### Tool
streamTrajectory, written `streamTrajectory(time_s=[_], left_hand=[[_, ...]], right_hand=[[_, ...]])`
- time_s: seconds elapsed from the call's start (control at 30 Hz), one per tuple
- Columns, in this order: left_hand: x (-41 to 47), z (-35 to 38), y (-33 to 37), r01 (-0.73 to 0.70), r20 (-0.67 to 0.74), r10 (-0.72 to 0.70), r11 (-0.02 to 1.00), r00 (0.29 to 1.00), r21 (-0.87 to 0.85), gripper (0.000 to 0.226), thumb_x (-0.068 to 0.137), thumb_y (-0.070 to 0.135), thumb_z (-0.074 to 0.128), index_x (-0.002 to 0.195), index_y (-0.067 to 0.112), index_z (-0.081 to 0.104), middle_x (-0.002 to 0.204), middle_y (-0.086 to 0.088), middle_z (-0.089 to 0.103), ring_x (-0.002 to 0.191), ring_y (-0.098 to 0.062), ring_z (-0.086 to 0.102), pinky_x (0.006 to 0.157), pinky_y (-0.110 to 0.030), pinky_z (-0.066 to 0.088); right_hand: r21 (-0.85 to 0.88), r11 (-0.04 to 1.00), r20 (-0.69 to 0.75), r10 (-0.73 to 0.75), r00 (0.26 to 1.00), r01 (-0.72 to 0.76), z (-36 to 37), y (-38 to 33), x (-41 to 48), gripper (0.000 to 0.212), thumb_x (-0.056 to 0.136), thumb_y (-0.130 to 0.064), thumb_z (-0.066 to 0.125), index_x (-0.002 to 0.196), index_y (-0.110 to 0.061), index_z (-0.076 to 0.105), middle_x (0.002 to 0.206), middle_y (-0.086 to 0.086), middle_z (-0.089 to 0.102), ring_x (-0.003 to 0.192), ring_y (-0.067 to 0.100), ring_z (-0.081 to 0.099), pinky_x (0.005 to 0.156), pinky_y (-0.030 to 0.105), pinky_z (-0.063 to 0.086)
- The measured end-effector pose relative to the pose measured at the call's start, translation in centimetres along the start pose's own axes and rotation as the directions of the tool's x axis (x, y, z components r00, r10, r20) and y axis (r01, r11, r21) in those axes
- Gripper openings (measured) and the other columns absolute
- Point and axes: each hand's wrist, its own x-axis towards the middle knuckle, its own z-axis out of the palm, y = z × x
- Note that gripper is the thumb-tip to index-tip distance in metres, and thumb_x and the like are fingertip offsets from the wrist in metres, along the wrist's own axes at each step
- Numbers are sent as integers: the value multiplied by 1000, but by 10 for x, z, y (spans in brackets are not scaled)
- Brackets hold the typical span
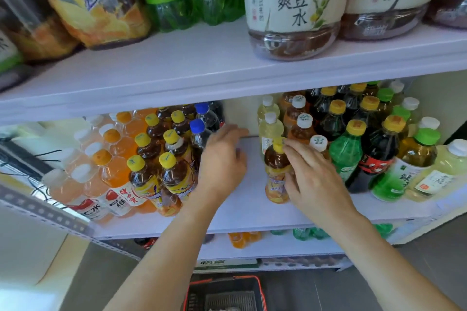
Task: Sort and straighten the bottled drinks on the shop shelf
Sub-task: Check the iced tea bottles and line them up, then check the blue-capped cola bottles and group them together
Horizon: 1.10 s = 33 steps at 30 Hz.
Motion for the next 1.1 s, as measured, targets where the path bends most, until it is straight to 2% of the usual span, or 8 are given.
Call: streamTrajectory(time_s=[0.07, 0.2, 0.5, 0.57, 0.63, 0.77, 0.9, 1.1], left_hand=[[10, -23, -18, 38, -94, -11, 955, 995, 294, 52, 84, 3, 58, 134, 11, 57, 144, -15, 49, 129, -40, 45, 101, -43, 41], [18, -38, -39, 9, 215, -201, 751, 956, 661, 68, 95, 15, 50, 155, 16, 18, 159, -19, 19, 142, -37, 28, 106, -47, 39], [-16, -56, -23, -304, 381, 59, 716, 923, 628, 40, 102, 49, 34, 125, 18, 45, 99, -2, 56, 80, -29, 63, 61, -34, 46], [-25, -72, -25, -194, 170, 118, 810, 978, 554, 42, 98, 55, 32, 110, 21, 53, 85, 2, 63, 71, -26, 63, 57, -34, 50], [-36, -92, -28, -37, -38, 50, 952, 998, 305, 37, 95, 56, 40, 92, 24, 58, 64, 4, 59, 58, -22, 58, 50, -33, 46], [-50, -120, -38, 201, -194, -259, 940, 946, -276, 39, 83, 57, 48, 66, 22, 57, 48, 5, 49, 47, -11, 40, 49, -33, 31], [-61, -142, -49, 330, -49, -439, 739, 897, -587, 41, 93, 46, 55, 70, 14, 63, 60, -2, 57, 57, -13, 48, 58, -34, 38], [-77, -167, -64, 277, 192, -200, 705, 961, -653, 22, 92, 47, 57, 89, 27, 66, 76, 8, 61, 63, -4, 51, 54, -16, 41]], right_hand=[[-14, 1000, -2, -2, 1000, 2, 1, -1, 1, 50, 78, -5, 69, 127, -1, 58, 135, 14, 56, 118, 31, 57, 99, 43, 47], [-18, 1000, 25, 22, 999, -22, 1, -9, 2, 58, 74, -8, 72, 129, -4, 56, 136, 13, 54, 120, 33, 54, 97, 47, 48], [311, 948, -25, 82, 996, -70, 18, -50, -32, 52, 86, -3, 65, 136, -10, 52, 143, 3, 49, 133, 16, 44, 110, 30, 36], [535, 801, 130, 236, 963, -269, 24, -60, -45, 51, 90, -16, 66, 137, -27, 48, 143, -15, 45, 130, -2, 41, 107, 20, 34], [713, 440, 396, 391, 831, -547, 27, -68, -52, 45, 88, -36, 67, 130, -41, 51, 141, -19, 48, 125, -7, 45, 104, 28, 41], [607, -343, 780, 85, 620, -717, 20, -76, -65, 49, 76, -52, 72, 120, -31, 68, 128, 9, 65, 108, 27, 67, 87, 49, 54], [662, -447, 685, 34, 728, -602, 6, -98, -75, 61, 60, -48, 89, 112, -20, 73, 104, 17, 73, 86, 36, 72, 57, 39, 59], [460, -589, 795, -59, 604, -664, -13, -136, -79, 52, 63, -48, 81, 97, -10, 78, 83, 26, 71, 49, 30, 67, 33, 24, 48]])
